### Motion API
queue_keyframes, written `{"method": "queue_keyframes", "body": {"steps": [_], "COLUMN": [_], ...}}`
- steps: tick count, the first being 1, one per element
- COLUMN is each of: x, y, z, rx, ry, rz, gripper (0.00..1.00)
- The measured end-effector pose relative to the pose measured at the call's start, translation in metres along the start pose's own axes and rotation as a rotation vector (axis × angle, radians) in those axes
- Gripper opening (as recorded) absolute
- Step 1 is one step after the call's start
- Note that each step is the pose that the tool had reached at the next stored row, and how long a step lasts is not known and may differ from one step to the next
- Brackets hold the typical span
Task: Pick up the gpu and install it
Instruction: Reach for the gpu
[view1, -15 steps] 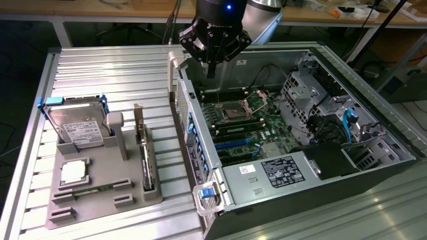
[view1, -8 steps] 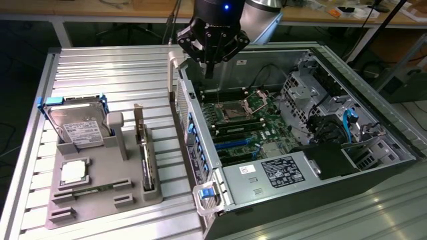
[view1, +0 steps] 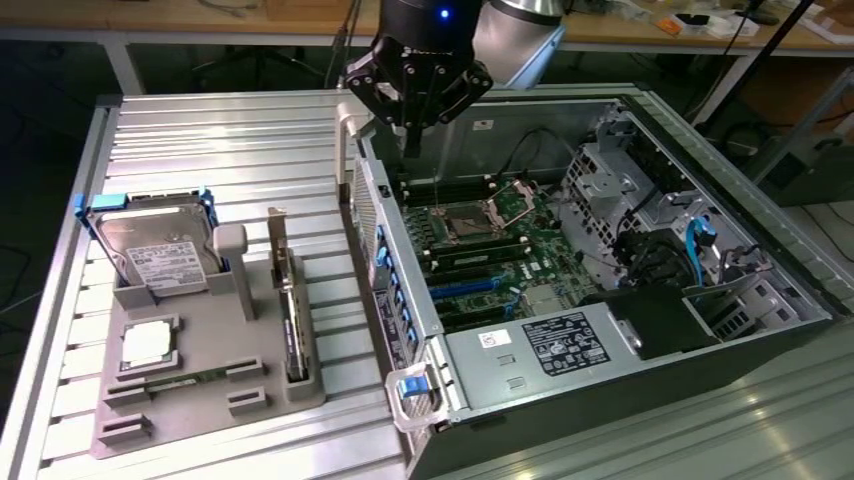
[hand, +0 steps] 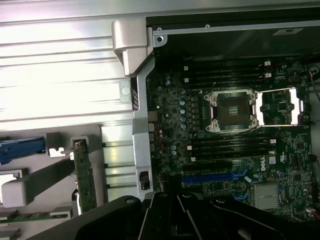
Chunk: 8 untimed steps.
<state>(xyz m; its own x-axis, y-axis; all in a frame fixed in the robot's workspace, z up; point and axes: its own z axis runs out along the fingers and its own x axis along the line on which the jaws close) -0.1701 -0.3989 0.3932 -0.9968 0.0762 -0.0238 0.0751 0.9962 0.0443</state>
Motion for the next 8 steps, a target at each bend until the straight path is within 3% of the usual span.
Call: {"method": "queue_keyframes", "body": {"steps": [8], "x": [0.0059], "y": [-0.0004], "z": [-0.0002], "rx": [0.0001], "ry": [0.0001], "rz": [0.0], "gripper": [0.11]}}
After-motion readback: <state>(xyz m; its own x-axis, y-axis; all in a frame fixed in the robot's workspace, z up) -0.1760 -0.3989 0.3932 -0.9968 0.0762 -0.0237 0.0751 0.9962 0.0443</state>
